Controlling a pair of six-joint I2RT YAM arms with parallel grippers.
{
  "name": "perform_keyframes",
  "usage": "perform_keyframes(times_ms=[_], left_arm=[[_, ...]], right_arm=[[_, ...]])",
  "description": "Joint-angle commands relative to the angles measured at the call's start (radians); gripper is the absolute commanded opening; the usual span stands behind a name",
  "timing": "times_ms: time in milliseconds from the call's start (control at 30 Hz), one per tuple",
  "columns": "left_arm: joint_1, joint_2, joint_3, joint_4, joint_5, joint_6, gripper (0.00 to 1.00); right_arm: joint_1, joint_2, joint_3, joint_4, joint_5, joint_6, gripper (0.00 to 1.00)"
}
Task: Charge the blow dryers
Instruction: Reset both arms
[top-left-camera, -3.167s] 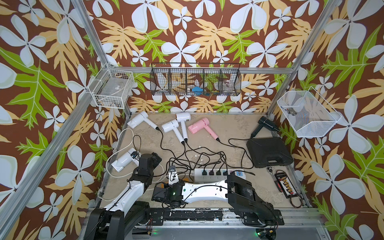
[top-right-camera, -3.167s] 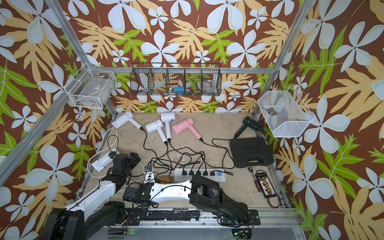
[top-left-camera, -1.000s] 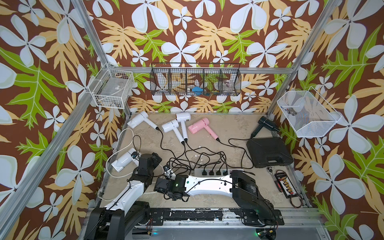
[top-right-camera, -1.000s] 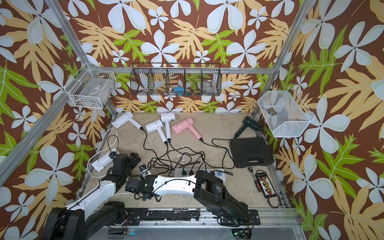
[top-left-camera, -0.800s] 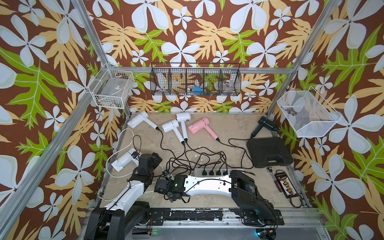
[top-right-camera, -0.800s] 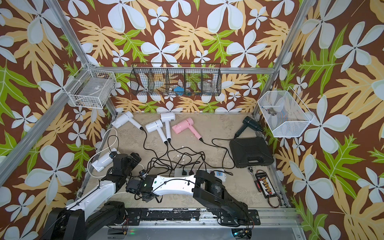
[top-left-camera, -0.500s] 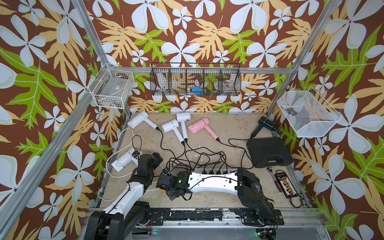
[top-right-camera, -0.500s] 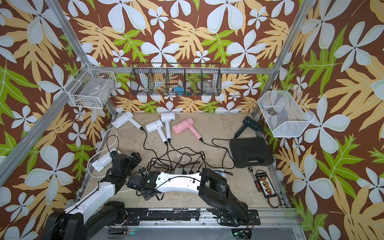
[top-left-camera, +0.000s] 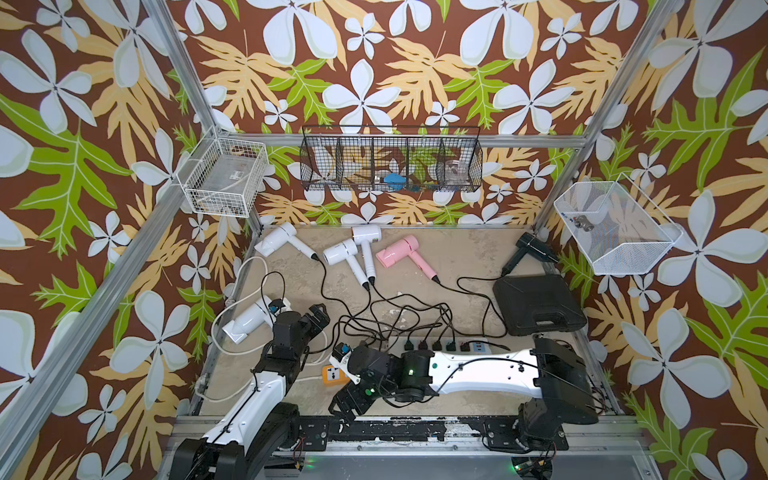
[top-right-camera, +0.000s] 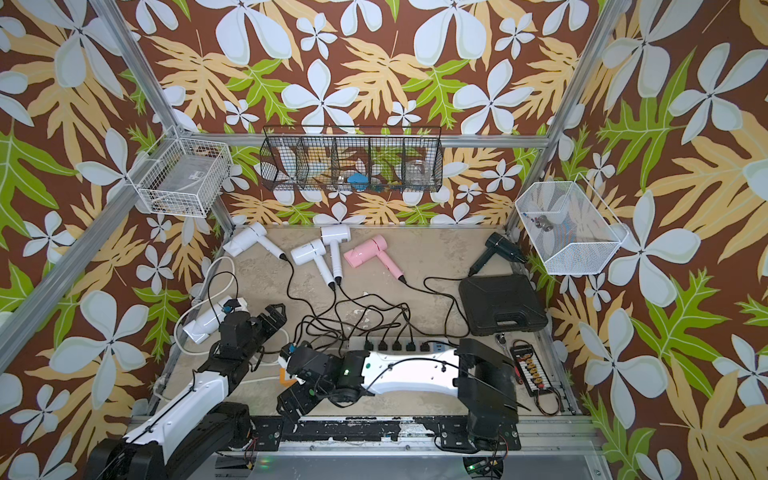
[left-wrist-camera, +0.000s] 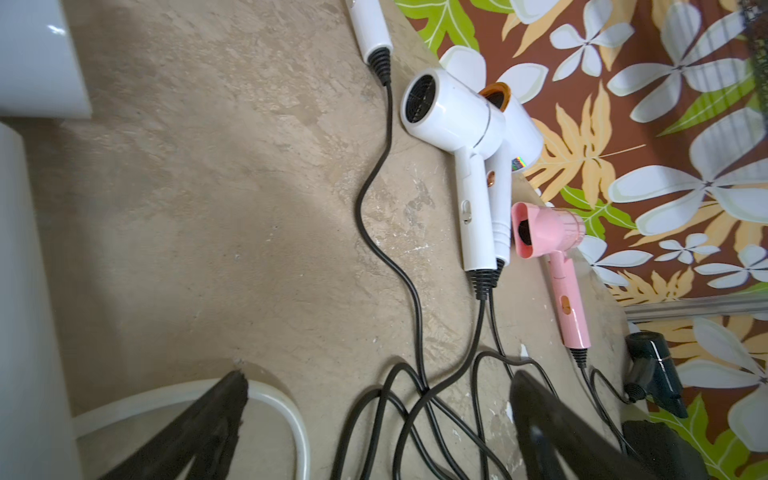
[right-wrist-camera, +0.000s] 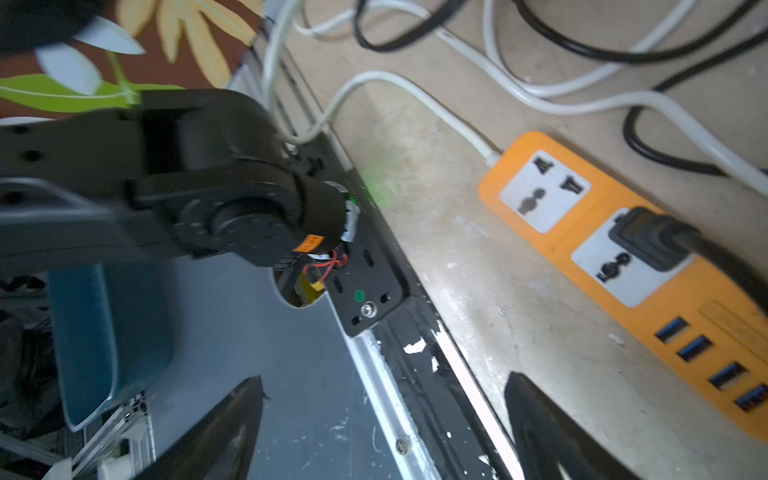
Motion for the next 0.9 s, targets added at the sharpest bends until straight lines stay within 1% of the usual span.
perform_keyframes(times_ms=[0,67,133,200,267,500,600,700,867], left_arm=[[-0.014,-0.039,-0.018,0.077,0.068,0.029,1.00],[-0.026,-0.074,-0.026,0.088,0.077,0.034,1.00],[-0.039,-0.109,-0.035,0.100,0.095,0.038,1.00],[-0.053,-0.147,-0.042,0.120,0.118,0.040,1.00],[-0.079,-0.194,-0.046,0.124,0.114,0.049,1.00],[-0.166,-0.353,-0.063,0.126,0.094,0.071,1.00],[-0.197,-0.396,-0.074,0.133,0.083,0.088,1.00],[-0.229,-0.419,-0.070,0.133,0.069,0.121,1.00],[-0.284,-0.446,-0.053,0.116,0.017,0.178,1.00]], right_arm=[[0.002,-0.080,-0.053,0.158,-0.018,-0.071,0.96],[0.000,-0.142,-0.101,0.195,0.002,-0.098,0.96],[0.000,-0.203,-0.144,0.217,0.051,-0.123,0.97],[-0.004,-0.260,-0.182,0.223,0.133,-0.143,0.99],[-0.014,-0.315,-0.224,0.226,0.221,-0.162,1.00],[-0.070,-0.463,-0.343,0.247,0.415,-0.222,1.00],[-0.129,-0.528,-0.372,0.233,0.446,-0.241,1.00],[-0.184,-0.598,-0.389,0.212,0.473,-0.297,1.00],[-0.265,-0.710,-0.389,0.131,0.599,-0.412,1.00]])
